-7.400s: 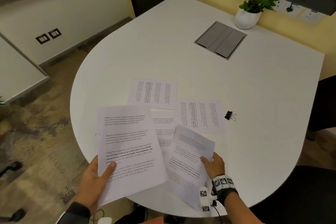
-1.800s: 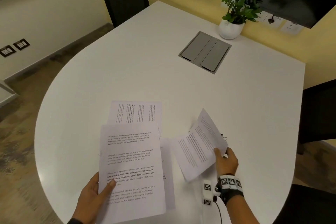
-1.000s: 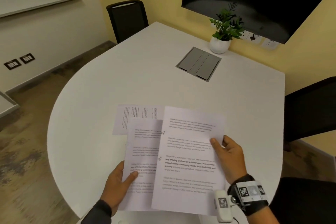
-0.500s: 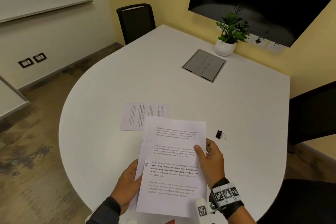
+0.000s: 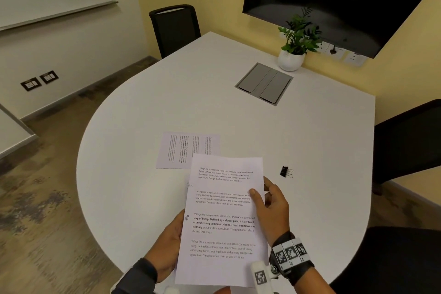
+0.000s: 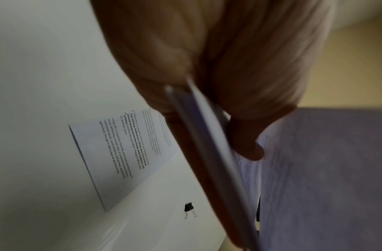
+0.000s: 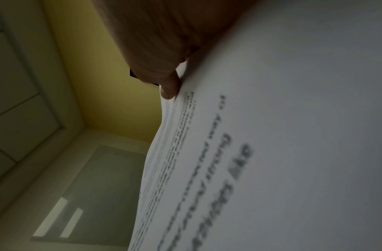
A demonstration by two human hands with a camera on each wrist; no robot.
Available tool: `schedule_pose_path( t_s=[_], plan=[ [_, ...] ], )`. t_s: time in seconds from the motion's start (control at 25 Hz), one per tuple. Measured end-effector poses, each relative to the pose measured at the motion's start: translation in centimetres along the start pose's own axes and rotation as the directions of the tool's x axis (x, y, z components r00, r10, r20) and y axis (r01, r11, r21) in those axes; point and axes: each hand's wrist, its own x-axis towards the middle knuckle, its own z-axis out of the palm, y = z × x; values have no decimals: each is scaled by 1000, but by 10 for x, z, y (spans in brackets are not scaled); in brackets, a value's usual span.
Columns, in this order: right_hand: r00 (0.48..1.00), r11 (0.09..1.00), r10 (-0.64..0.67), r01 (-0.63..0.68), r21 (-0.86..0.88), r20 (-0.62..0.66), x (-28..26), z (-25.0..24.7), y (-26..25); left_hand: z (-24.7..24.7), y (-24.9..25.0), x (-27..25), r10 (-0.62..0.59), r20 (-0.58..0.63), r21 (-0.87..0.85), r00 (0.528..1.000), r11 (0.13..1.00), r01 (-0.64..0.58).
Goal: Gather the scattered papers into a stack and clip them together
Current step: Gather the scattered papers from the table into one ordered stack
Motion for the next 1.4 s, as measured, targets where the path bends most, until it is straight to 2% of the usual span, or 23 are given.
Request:
schedule_pose_path(
  t_s=[0.12, 0.28, 0.4, 0.52, 0.6, 0.68, 0.8, 0.88, 1.08, 1.28, 1.4],
  plan=[
    [999, 999, -48, 48, -10, -10, -7, -1, -5, 3, 0, -5, -5, 13, -14, 1000, 1000, 5],
    [1000, 1000, -9, 9, -14, -13, -10, -4, -3, 1, -1, -10, -11, -16, -26, 1000, 1000, 11],
    [986, 987, 141, -147, 67, 92, -17, -7, -4, -1, -4, -12, -16, -36, -20, 999, 1000, 15],
    [924, 928, 284, -332, 167, 257, -28, -8, 1, -1, -5, -13, -7, -38, -14, 999, 1000, 6],
    [880, 882, 317, -411, 232, 355, -35, -8, 5, 0, -1, -15, -25, -46, -7, 999, 1000, 25],
    [865, 877, 303, -418, 237, 401, -38, -7, 7, 1, 4, -16, -78, -76, -13, 994, 997, 77],
    [867, 900, 293, -392, 189, 404, -38, -6, 12, 2, 9, -15, -224, -138, -129, 965, 970, 207],
    [871, 911, 286, -376, 169, 399, -38, -6, 14, -1, 6, -15, -252, -161, -136, 954, 963, 231],
    [899, 934, 260, -326, 144, 352, -36, -2, 15, -7, -3, -6, -128, -234, 44, 964, 989, 142],
    [941, 941, 261, -298, 161, 214, -36, 13, 20, -5, -10, 10, -28, -265, 168, 964, 983, 75],
    [947, 953, 270, -289, 91, 174, -43, 25, 35, -6, -24, 21, -50, -319, 203, 946, 972, 120]
  ],
)
